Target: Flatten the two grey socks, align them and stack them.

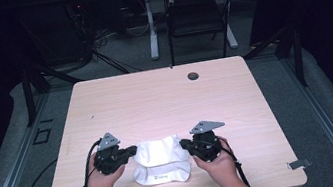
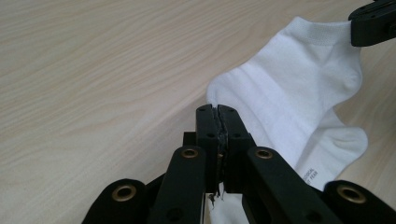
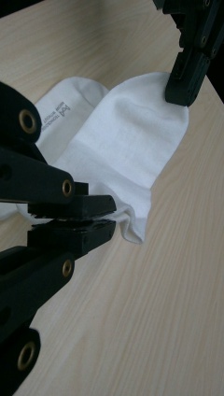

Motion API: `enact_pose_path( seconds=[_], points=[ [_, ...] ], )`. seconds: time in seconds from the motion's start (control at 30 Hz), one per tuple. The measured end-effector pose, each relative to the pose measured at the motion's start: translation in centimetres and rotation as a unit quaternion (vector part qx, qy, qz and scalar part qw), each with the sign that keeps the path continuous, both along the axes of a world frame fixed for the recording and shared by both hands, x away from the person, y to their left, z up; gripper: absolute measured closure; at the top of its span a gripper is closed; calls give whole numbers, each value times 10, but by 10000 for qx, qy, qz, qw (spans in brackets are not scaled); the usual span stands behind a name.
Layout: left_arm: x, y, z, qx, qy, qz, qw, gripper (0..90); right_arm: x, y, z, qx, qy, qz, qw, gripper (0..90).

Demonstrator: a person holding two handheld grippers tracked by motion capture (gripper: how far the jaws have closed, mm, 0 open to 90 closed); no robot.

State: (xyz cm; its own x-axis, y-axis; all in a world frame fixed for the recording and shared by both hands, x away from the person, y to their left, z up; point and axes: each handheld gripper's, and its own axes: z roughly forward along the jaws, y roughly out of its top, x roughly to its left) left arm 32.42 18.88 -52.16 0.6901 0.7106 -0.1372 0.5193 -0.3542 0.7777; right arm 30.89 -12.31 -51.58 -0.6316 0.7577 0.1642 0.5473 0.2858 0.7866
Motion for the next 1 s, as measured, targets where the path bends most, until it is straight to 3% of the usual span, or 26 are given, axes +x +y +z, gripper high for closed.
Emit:
enact_pose_path(
  seconds=[0.5, 1.0],
  points=[
    [-29, 6, -8, -119, 121, -102, 9998, 886, -30, 1, -3, -10, 30, 184, 9998, 867],
    [-31, 6, -20, -27, 201, -146, 9997, 886, -35, 3, -18, -72, 160, 262, 9995, 867]
  ],
)
